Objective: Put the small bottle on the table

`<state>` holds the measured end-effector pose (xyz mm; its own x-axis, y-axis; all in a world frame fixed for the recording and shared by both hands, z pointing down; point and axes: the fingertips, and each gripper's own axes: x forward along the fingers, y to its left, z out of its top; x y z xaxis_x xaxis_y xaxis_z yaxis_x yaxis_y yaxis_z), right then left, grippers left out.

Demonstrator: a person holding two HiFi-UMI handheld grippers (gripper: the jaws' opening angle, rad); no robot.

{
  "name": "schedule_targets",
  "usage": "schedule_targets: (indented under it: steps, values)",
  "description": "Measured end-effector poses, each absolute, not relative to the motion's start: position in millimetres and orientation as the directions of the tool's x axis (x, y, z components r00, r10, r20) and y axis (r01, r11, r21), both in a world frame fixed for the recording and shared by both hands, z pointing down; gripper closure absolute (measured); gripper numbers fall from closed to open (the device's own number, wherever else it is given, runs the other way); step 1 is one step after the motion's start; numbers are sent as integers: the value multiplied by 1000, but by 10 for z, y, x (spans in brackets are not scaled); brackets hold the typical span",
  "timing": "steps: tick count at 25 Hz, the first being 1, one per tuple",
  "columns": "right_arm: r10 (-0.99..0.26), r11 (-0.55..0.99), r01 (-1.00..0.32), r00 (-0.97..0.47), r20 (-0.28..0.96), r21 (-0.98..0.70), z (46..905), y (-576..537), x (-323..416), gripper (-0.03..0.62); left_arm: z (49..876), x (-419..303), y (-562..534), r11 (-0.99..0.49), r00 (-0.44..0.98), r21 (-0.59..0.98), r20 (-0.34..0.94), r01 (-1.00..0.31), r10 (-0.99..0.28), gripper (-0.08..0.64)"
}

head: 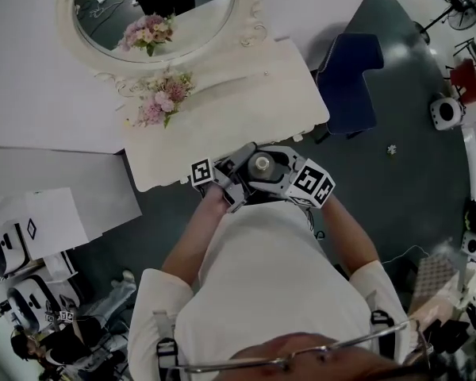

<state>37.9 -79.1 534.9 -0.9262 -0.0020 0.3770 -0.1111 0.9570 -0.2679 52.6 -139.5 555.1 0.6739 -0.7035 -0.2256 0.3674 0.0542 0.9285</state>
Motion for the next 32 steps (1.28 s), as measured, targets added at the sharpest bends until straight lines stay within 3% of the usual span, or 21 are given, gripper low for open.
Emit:
schedule_targets:
  steps: [12,32]
  values:
    - [-39,940,-173,-910,413,-293,5651,-1382,297,249,5799,269,-1682,81,651,920,-206,383,-731,209]
    - [-308,800,-496,-822,479,-337,6736,-3048,241,249,6363,26,-2431,155,795,957,-107,245,-597,209]
